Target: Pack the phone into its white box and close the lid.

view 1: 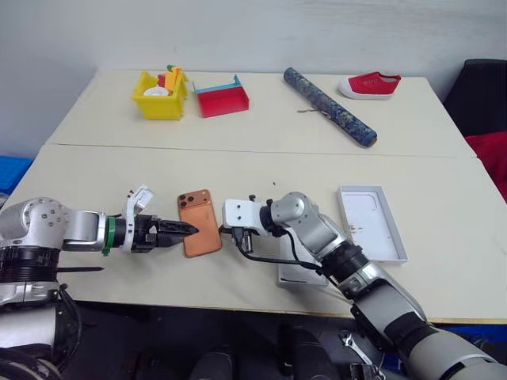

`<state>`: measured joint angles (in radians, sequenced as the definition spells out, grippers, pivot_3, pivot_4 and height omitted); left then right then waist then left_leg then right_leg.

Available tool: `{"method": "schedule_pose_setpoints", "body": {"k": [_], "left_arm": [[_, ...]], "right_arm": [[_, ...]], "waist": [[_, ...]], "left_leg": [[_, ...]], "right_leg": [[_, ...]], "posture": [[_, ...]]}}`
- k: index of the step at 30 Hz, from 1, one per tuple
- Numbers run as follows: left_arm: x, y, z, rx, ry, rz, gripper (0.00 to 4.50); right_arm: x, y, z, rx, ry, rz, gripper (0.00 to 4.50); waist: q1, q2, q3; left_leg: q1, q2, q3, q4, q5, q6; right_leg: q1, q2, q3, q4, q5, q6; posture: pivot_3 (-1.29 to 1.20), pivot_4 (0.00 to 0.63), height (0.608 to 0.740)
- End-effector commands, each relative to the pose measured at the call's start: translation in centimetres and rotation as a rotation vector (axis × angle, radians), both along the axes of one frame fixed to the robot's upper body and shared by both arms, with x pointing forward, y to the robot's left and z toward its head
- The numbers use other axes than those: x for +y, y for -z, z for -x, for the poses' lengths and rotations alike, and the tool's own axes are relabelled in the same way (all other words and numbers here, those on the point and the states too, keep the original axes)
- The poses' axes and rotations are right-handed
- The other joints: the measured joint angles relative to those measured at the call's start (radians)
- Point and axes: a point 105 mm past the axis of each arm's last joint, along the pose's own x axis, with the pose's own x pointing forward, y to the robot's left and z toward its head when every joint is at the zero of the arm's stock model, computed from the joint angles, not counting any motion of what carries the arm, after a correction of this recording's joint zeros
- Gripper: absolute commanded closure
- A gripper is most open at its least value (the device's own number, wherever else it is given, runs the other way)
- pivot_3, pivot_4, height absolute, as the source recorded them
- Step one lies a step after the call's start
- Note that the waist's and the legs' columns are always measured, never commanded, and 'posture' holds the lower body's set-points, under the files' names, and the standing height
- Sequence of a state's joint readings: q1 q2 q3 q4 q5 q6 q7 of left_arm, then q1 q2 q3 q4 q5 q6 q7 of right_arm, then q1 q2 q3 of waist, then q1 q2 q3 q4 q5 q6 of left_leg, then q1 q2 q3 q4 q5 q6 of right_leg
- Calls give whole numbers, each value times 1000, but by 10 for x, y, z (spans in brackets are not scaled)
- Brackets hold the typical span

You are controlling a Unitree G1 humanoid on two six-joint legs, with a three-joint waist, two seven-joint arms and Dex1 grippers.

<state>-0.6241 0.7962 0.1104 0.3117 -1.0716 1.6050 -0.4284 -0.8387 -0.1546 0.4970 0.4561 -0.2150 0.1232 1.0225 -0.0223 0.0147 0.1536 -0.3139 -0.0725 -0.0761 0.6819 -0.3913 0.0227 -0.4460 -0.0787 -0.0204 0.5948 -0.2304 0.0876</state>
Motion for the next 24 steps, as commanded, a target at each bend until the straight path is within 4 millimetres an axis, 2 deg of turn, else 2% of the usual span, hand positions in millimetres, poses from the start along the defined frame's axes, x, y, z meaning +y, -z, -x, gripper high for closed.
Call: {"method": "schedule_pose_setpoints", "body": {"k": [1,3,10,24], "left_arm": [[-33,28,12,84,94,14,0],[-36,27,13,79,100,35,0],[-34,-8,1,3,36,308,0],[-21,-28,-1,-69,-20,478,0]], "right_arm": [[16,-8,9,-7,-58,-29,4444],[16,-9,9,-4,-58,-30,4444],[16,-9,11,10,-66,-38,4444],[15,-9,14,22,-83,-42,4444]], "waist": [[4,2,-1],[9,3,-3],[20,3,-2],[18,1,-1]], "left_leg": [[1,-1,0,0,0,1],[3,-2,0,0,1,2],[4,-2,-1,0,1,1],[-2,-2,-4,0,1,1]], "right_leg": [[1,0,0,0,0,0],[3,-1,3,0,0,0],[1,-1,3,3,0,0],[0,0,0,-1,0,0]], "posture": [[0,150,740],[0,150,740],[0,150,740],[0,150,740]]}}
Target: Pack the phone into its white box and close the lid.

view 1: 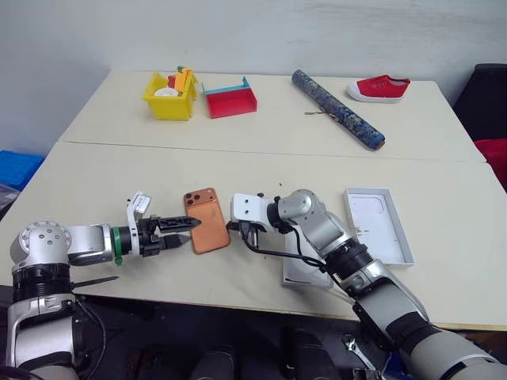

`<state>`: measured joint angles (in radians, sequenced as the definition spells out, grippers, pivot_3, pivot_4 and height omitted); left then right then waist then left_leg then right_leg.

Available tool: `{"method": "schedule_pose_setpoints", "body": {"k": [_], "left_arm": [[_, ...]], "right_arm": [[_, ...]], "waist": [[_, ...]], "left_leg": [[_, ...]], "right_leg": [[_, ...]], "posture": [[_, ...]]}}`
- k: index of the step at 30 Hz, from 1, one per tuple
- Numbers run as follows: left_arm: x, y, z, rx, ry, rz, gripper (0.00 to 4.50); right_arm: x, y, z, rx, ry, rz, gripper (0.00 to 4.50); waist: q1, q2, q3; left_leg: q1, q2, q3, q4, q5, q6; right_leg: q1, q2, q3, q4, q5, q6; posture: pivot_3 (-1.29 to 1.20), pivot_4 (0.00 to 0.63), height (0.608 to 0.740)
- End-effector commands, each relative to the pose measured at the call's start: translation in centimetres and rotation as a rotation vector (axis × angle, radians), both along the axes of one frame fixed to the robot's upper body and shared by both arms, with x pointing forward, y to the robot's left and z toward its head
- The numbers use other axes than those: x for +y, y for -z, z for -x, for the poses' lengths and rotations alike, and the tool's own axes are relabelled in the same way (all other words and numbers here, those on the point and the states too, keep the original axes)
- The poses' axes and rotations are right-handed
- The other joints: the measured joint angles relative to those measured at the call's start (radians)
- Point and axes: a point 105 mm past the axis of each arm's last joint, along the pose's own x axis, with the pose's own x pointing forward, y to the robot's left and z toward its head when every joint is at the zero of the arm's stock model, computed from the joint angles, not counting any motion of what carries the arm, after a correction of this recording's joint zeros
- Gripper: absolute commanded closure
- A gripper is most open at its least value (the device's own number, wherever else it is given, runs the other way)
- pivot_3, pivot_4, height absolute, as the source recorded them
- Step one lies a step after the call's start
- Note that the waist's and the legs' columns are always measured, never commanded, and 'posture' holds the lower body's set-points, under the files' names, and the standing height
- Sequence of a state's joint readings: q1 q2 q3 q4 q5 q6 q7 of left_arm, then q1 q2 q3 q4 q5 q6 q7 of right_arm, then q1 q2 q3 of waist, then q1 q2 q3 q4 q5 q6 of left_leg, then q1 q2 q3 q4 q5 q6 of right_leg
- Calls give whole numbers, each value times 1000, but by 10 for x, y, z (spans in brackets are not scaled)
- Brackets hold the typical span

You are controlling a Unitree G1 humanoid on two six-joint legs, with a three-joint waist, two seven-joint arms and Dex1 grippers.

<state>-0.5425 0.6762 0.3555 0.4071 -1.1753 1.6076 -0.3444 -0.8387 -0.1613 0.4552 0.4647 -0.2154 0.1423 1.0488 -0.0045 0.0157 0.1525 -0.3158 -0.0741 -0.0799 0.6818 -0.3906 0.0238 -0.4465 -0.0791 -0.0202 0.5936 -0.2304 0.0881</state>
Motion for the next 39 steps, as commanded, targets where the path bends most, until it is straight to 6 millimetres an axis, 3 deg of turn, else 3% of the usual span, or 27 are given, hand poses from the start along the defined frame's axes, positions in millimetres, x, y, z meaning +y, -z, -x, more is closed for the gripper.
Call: {"method": "schedule_pose_setpoints", "body": {"k": [1,7,12,24,28,36,39], "left_arm": [[-23,-31,0,-110,97,190,0],[-2,-19,-4,-68,36,-11,0],[19,-32,-6,-85,8,-88,0],[0,-15,-5,-41,71,-58,0],[-1,-11,-10,-34,48,-52,842],[-7,-6,-7,-28,65,-26,3424],[-5,-12,-7,-57,61,-14,4376]], "right_arm": [[24,-7,19,-9,-112,-36,4444],[20,-5,15,-25,-97,-20,4444],[17,-5,10,-36,-76,-17,4444],[23,-7,10,-39,-78,-33,4444],[24,-8,11,-37,-82,-37,4500],[21,-9,11,-39,-76,-44,4500],[13,-23,10,-48,-52,-89,4500]], "waist": [[0,0,0],[-35,-8,4],[-50,-9,4],[-50,-9,3],[-50,-9,3],[-50,-10,3],[-48,-9,3]], "left_leg": [[0,0,0,0,0,0],[-3,1,-2,0,0,-3],[-5,-1,-7,-1,-1,-5],[-6,-1,-7,0,0,-6],[-6,-1,-7,0,0,-6],[-6,-1,-7,0,0,-6],[-7,-1,-7,0,0,-6]], "right_leg": [[0,0,0,0,0,0],[-5,2,-1,0,0,0],[-12,3,-1,1,0,0],[-14,3,-1,4,0,0],[-14,3,-1,4,0,0],[-14,3,-1,4,0,0],[-15,3,-1,4,0,0]], "posture": [[0,150,740],[0,150,740],[0,150,740],[0,150,740],[0,150,740],[0,150,740],[0,150,740]]}}
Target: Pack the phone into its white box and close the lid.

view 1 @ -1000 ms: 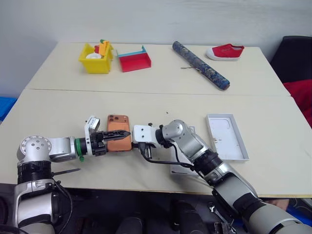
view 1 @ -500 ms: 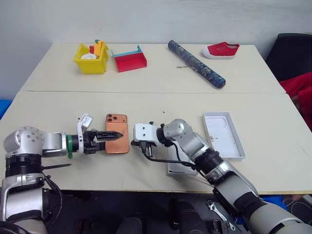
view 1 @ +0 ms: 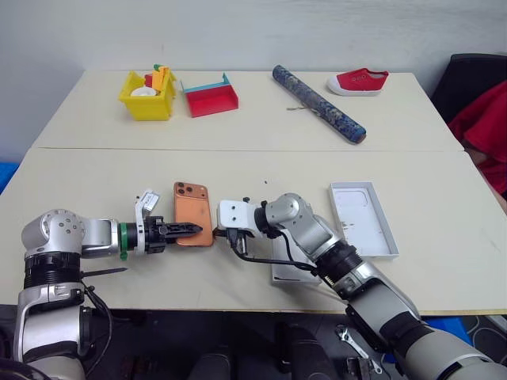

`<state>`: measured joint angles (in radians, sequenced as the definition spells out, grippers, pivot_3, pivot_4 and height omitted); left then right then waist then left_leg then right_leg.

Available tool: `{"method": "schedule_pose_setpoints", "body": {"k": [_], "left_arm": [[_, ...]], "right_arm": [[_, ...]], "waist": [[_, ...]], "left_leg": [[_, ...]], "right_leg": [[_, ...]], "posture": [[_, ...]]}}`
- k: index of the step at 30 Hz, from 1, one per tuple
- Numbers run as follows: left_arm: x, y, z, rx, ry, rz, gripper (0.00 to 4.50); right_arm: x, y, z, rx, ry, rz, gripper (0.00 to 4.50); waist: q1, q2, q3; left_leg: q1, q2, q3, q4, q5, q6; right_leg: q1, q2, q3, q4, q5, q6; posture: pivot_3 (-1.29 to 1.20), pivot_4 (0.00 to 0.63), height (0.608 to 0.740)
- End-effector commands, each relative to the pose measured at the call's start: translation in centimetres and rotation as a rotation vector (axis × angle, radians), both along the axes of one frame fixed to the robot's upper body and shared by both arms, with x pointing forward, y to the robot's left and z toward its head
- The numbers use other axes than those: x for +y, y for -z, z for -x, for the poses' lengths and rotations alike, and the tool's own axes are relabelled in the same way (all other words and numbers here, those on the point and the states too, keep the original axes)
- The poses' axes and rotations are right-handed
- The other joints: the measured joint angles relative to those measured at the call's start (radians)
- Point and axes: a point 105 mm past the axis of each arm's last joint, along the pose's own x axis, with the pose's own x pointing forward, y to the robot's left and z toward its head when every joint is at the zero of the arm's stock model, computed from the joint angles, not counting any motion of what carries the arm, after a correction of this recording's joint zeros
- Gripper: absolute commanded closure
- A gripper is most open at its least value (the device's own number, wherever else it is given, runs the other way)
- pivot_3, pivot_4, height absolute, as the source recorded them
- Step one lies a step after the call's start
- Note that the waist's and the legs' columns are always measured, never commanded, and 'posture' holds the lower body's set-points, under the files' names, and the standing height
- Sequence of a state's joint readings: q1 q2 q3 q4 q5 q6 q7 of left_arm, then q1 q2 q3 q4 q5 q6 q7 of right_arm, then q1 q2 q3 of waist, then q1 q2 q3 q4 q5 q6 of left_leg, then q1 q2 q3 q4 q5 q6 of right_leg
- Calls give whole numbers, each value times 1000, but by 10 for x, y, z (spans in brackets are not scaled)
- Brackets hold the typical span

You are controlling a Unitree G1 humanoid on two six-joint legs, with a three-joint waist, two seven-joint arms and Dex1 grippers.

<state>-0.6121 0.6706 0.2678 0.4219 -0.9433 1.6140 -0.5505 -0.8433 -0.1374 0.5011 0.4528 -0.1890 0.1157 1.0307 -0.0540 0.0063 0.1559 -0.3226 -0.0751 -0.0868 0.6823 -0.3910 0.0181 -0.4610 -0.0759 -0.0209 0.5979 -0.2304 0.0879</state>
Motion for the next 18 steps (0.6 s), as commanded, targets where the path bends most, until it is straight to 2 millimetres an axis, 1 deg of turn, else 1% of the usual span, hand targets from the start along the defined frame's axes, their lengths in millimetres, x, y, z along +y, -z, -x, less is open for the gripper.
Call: {"method": "schedule_pose_setpoints", "body": {"k": [1,2,4,5,6,7,8,9,10,12,13,14,15,18], "left_arm": [[2,-20,-1,-86,5,53,4391],[3,-23,0,-96,7,62,4391],[0,-33,4,-134,43,90,4391],[-1,-36,6,-147,59,99,4391],[-6,-40,10,-170,94,104,4391],[-9,-42,14,-183,117,105,4391],[-17,-44,18,-202,160,118,4391],[-26,-46,23,-219,199,131,4391],[-31,-47,26,-230,221,140,4391],[-45,-45,31,-237,267,157,4391],[-54,-42,33,-236,284,167,4391],[-60,-41,34,-236,294,173,4391],[-70,-36,32,-226,297,179,4391],[-97,-28,32,-211,324,183,4391]], "right_arm": [[-8,-30,1,-18,23,-104,4500],[-10,-37,2,-12,30,-127,4500],[-23,-58,9,-2,51,-204,4500],[-28,-65,13,-1,59,-227,4500],[-39,-73,18,6,75,-254,4500],[-46,-78,22,13,86,-266,4500],[-63,-86,30,29,98,-291,4500],[-79,-91,40,54,110,-307,4115],[-88,-95,48,72,117,-313,3907],[-111,-100,67,119,147,-329,3229],[-124,-100,76,135,175,-326,2898],[-131,-99,82,147,195,-321,2462],[-144,-96,90,146,230,-300,2175],[-171,-91,107,159,329,-260,1181]], "waist": [[2,0,0],[3,0,0],[3,0,0],[4,0,0],[4,0,0],[6,0,0],[11,0,0],[18,0,0],[30,0,0],[38,0,0],[51,0,0],[55,0,0],[60,-1,0],[79,-2,0]], "left_leg": [[-1,0,0,0,0,0],[-2,0,0,1,0,0],[-4,0,-1,1,0,0],[-4,0,-1,1,0,0],[-5,0,-2,1,0,0],[-6,0,-2,1,0,0],[-7,0,-3,1,0,0],[-7,0,-3,1,0,0],[-8,0,-4,1,0,0],[-10,0,-5,2,0,1],[-11,0,-5,2,0,1],[-11,0,-6,2,0,1],[-12,0,-6,2,-1,1],[-12,0,-6,2,-1,2]], "right_leg": [[-1,0,0,1,0,0],[-1,0,0,1,0,0],[-3,0,-1,0,0,0],[-3,-1,-1,-1,0,0],[-4,-1,-1,-1,0,0],[-4,-1,-2,-1,0,0],[-4,-1,-2,-2,0,0],[-4,-1,-2,-3,0,0],[-4,-1,-2,-4,0,0],[-4,-2,-2,-6,0,0],[-4,-2,-2,-7,0,0],[-3,-2,-2,-8,0,0],[-3,-2,-2,-8,0,0],[-3,-2,-1,-8,0,1]], "posture": [[0,150,740],[0,150,740],[0,150,740],[0,150,740],[0,150,740],[0,150,740],[0,150,740],[0,150,740],[0,150,740],[0,150,740],[0,150,740],[0,150,740],[0,150,740],[0,150,740]]}}
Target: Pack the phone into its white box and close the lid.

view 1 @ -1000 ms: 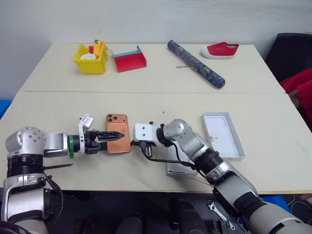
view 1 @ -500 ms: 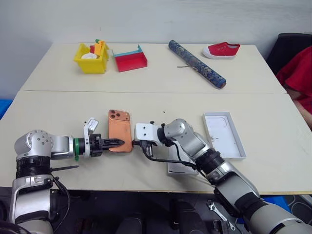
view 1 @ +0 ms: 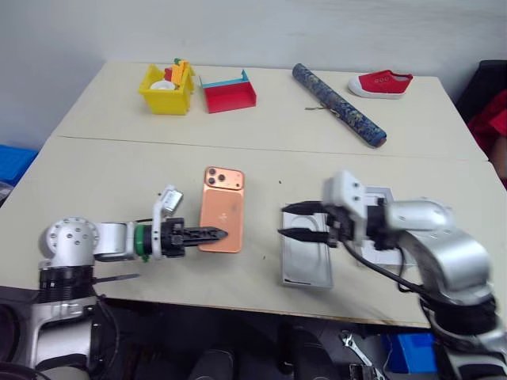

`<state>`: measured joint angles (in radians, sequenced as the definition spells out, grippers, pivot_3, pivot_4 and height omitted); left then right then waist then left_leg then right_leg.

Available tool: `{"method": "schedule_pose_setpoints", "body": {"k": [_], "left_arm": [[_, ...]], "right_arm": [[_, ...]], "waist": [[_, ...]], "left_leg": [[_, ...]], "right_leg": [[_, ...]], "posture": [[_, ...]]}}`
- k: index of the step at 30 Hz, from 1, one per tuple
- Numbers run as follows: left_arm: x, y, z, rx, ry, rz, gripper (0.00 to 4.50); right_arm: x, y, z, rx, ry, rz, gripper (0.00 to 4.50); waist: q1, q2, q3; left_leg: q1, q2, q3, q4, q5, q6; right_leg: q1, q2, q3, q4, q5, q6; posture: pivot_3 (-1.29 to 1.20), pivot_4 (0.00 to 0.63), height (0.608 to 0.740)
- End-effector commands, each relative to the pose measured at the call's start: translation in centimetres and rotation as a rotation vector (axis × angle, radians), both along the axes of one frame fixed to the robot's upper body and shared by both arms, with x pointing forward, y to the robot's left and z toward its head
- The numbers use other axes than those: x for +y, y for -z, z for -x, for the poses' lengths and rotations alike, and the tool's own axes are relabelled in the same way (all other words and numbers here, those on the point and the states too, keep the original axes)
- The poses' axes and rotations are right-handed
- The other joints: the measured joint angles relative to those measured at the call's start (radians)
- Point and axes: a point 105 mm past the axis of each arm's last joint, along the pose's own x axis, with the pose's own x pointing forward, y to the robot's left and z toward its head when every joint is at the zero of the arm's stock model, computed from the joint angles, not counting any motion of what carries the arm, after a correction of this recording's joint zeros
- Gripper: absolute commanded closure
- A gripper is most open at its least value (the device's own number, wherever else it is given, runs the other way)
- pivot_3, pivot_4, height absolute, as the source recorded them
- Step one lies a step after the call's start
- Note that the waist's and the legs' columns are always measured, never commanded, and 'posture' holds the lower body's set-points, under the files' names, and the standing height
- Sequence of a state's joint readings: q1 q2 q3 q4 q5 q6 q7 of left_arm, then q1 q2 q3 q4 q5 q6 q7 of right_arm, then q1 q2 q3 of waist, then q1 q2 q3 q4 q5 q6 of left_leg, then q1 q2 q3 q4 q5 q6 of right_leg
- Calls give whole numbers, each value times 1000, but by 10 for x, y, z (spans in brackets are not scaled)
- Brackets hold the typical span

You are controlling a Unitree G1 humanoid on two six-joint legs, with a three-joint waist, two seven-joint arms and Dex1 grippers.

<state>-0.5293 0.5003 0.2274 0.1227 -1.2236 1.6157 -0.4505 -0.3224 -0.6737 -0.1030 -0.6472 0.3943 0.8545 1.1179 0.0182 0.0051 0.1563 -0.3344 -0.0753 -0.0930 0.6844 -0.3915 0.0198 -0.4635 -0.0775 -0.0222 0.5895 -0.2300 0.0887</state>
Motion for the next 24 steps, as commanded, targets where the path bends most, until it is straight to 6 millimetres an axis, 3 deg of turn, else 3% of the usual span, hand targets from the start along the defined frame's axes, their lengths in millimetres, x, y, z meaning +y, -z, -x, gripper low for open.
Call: {"method": "schedule_pose_setpoints", "body": {"k": [1,4,10,15,20,24], "left_arm": [[-28,-7,2,-42,50,20,4391],[-55,-7,8,-27,111,55,4391],[-98,3,17,27,208,20,4391],[-124,16,16,82,202,-34,4391],[-138,23,17,138,181,-41,4391],[-139,25,15,144,148,-54,4391]], "right_arm": [[-21,-9,22,-15,62,15,922],[-42,-2,31,16,163,39,9],[-61,3,42,24,272,56,0],[-63,3,46,14,309,56,0],[-63,4,48,12,333,56,0],[-64,6,49,10,348,62,0]], "waist": [[9,-1,0],[9,-4,1],[9,-5,1],[12,-5,1],[14,-6,1],[16,-6,1]], "left_leg": [[0,0,0,0,0,0],[0,0,1,0,0,0],[2,0,3,1,0,1],[2,-1,3,2,0,1],[2,-1,3,2,0,0],[3,-1,4,2,0,0]], "right_leg": [[0,0,0,0,0,0],[0,0,1,0,1,1],[1,0,2,1,1,1],[2,0,3,1,1,2],[2,0,3,0,1,2],[2,0,3,1,1,2]], "posture": [[0,150,740],[0,150,740],[0,150,740],[0,150,740],[0,150,740],[0,150,740]]}}
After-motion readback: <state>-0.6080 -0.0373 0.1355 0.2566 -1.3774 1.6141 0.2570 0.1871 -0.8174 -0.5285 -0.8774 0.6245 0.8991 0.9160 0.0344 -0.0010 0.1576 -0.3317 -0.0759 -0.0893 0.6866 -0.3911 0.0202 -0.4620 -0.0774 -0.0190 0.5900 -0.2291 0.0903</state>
